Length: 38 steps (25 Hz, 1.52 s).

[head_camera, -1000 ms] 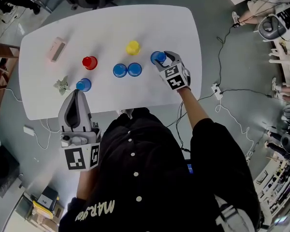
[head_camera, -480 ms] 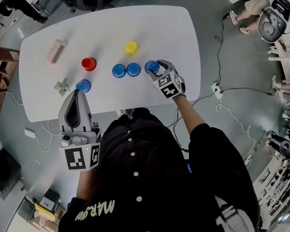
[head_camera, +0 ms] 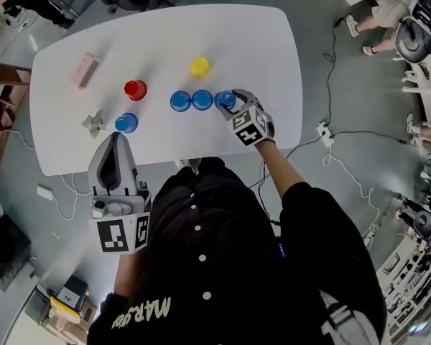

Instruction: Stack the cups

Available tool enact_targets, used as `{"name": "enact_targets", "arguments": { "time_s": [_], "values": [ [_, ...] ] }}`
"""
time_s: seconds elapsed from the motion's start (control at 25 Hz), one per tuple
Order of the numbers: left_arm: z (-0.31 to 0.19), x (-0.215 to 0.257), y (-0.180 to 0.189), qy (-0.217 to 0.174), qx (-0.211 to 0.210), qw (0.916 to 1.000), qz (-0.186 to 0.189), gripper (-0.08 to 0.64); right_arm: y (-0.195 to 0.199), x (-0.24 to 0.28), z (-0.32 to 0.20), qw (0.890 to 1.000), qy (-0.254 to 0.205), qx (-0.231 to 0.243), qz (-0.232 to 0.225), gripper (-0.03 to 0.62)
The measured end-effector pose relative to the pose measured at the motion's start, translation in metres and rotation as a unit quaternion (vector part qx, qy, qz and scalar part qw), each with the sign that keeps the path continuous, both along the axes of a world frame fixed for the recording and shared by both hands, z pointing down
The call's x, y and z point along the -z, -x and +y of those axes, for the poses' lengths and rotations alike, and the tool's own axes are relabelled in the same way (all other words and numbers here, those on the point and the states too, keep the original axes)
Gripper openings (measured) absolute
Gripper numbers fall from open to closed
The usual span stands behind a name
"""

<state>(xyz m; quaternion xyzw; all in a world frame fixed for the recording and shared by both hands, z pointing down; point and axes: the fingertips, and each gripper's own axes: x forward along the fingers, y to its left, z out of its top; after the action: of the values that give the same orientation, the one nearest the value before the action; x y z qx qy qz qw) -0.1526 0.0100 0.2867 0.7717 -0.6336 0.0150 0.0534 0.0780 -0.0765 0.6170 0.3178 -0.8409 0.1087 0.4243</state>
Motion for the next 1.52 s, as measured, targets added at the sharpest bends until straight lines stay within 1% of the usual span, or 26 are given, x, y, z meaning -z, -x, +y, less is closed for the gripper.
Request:
{"name": "enact_targets", "arguments": {
  "time_s": [0.4,1.0,1.12,1.28,1.4,1.52],
  "values": [
    [0.002,-0.002,0.004,0.004,0.003,1.0000,-0.002,0.011,0.002,-0.006,0.001,1.000,-0.005,0.003,0.005,0.233],
    [0.005,-0.002,0.005,0.006,0.005,1.0000,-0.002,0.011,0.004,-0.006,-0.001,1.000,-0.010,-0.005,-0.006,0.236],
    [0.004,-0.002,0.007,0.006,0.006,1.0000,-0.001,0.011,0.005,-0.003,-0.003,1.000,-0.012,-0.011,-0.018,0.244],
    [0.006,-0.003,0.006,0.003,0.007,1.0000,0.000,0.011,0.004,0.008,-0.003,0.999,-0.021,-0.018,-0.036,0.281],
    [0.008,-0.001,0.007,0.001,0.009,1.0000,0.002,0.011,0.010,0.028,-0.003,0.998,-0.029,-0.016,-0.058,0.291],
    [0.007,0.000,0.010,-0.003,0.013,0.9999,0.005,0.011,0.022,0.057,0.000,0.995,-0.041,-0.014,-0.090,0.301]
  ]
}}
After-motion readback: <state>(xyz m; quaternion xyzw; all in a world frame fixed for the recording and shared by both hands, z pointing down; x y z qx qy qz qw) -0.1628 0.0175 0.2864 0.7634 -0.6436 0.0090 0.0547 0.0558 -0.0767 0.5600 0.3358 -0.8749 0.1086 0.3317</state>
